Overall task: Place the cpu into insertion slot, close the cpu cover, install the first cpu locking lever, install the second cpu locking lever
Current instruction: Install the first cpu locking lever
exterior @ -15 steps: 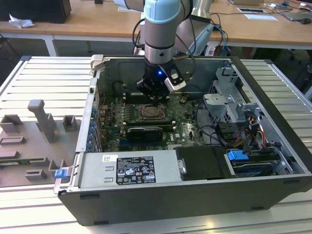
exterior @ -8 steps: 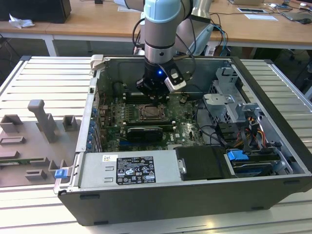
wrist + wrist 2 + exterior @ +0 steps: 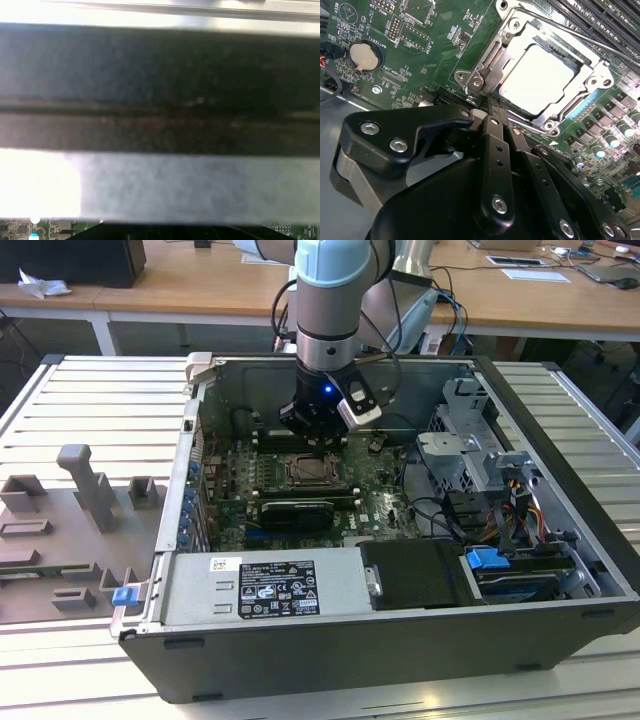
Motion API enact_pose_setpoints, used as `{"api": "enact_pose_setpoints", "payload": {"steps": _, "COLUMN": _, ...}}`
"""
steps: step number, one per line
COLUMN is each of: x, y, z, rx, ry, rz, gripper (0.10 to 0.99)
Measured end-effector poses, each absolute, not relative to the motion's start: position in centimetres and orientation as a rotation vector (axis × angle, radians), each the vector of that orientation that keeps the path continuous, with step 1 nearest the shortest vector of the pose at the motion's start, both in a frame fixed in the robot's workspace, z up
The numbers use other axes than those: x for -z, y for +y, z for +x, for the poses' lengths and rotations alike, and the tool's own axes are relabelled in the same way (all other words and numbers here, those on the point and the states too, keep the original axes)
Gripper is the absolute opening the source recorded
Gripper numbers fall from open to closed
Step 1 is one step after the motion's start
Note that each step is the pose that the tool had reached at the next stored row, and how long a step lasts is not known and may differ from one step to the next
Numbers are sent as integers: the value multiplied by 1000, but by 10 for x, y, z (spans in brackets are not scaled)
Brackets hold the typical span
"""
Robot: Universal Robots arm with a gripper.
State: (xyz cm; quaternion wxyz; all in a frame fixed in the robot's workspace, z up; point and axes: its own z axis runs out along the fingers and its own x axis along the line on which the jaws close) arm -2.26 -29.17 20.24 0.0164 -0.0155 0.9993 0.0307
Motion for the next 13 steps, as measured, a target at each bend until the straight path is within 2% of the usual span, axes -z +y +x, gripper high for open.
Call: {"api": "enact_pose_setpoints", "payload": {"steps": 13, "x": -199, "y": -292, "z": -23, "rx": -64, "ry": 3108, "rz": -49, "gripper": 106}}
